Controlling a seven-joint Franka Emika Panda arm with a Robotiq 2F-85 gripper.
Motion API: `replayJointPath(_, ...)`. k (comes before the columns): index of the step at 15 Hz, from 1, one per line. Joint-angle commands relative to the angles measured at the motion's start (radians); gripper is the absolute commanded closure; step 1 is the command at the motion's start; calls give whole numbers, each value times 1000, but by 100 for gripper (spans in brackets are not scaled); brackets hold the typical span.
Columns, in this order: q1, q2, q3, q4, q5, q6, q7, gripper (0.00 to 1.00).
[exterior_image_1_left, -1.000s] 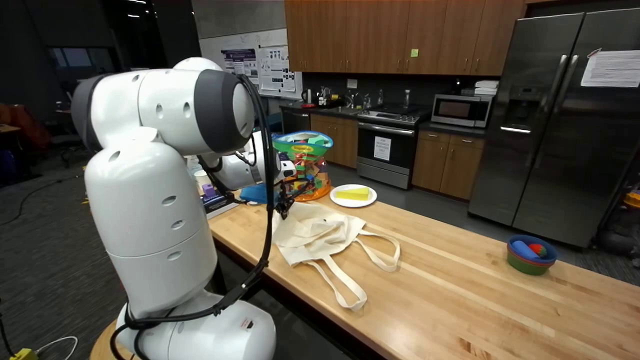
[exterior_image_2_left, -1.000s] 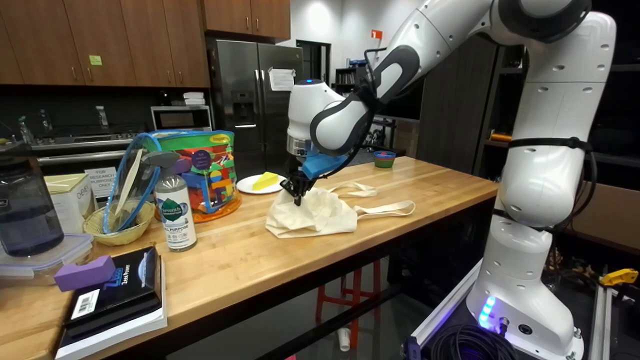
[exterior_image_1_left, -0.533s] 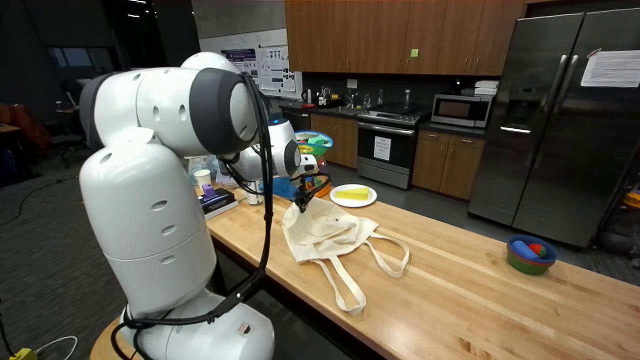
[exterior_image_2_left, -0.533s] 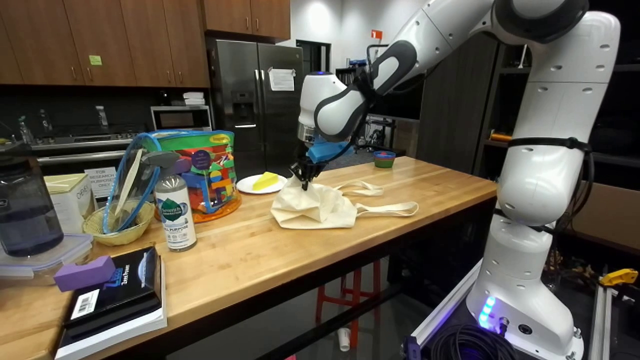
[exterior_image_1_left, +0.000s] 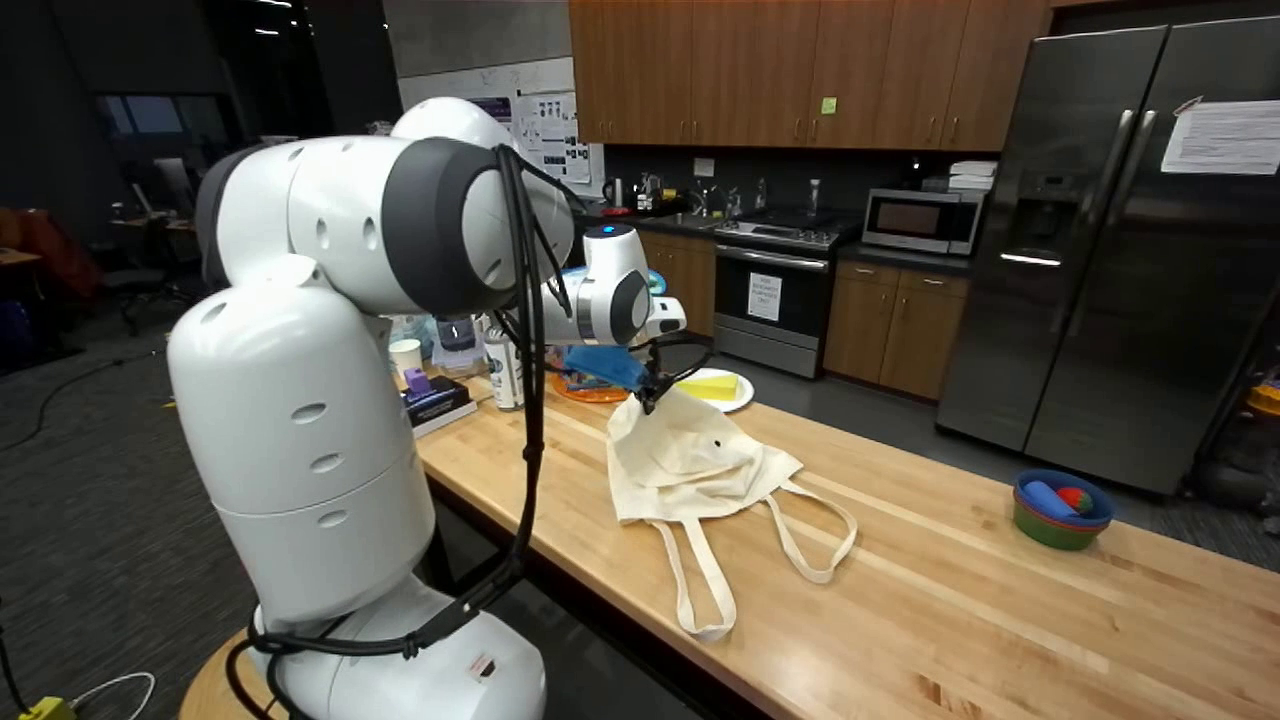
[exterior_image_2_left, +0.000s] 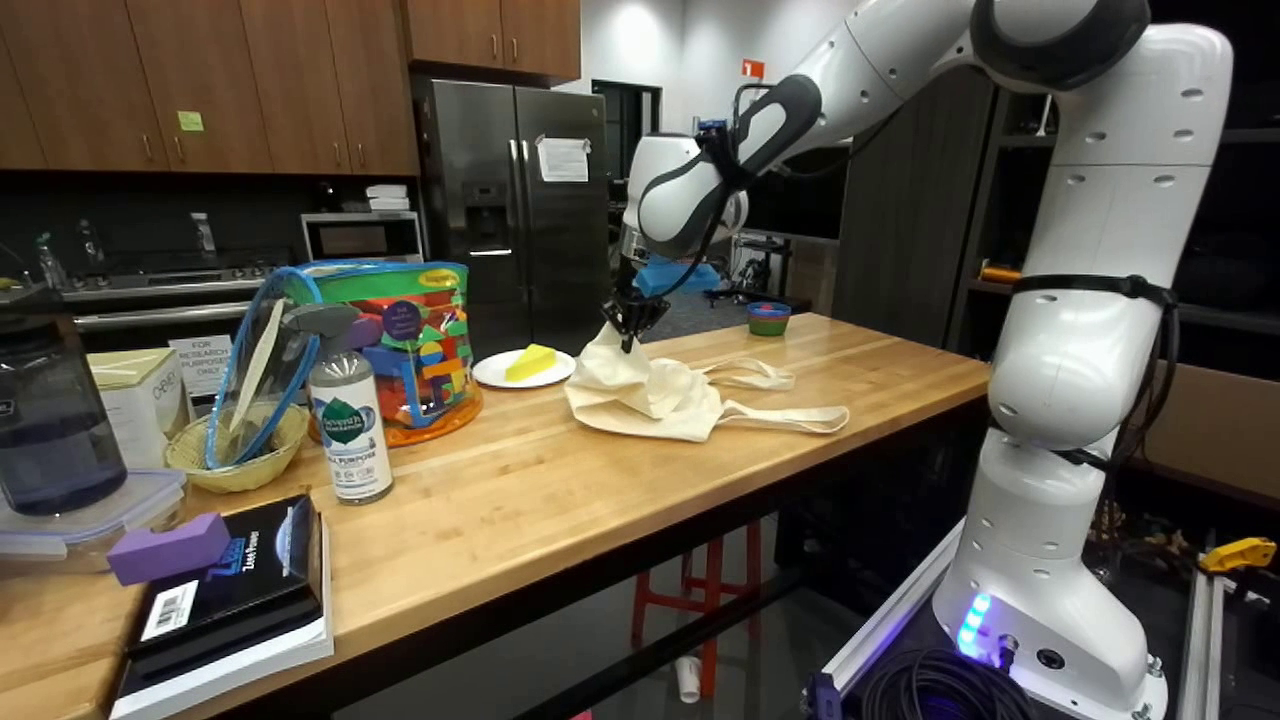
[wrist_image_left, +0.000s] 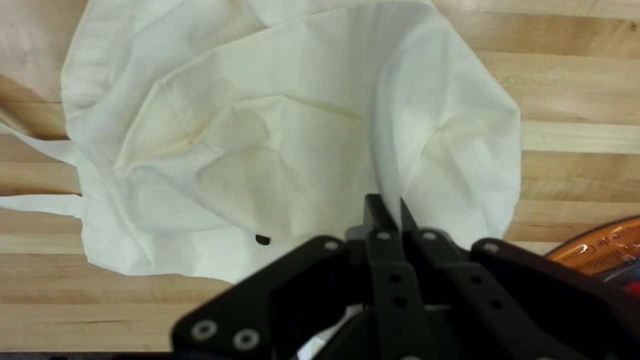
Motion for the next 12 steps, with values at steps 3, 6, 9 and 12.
replayJointPath(3,-33,59,-39,95,97,-42,-81,99)
replayJointPath(6,-52,95,-59,150,168,-86,-106,99)
replayJointPath(9,-75,136,-80,206,227,-134,-114,99)
replayJointPath(12,-99,177,-99,263,277,-180,-113,99)
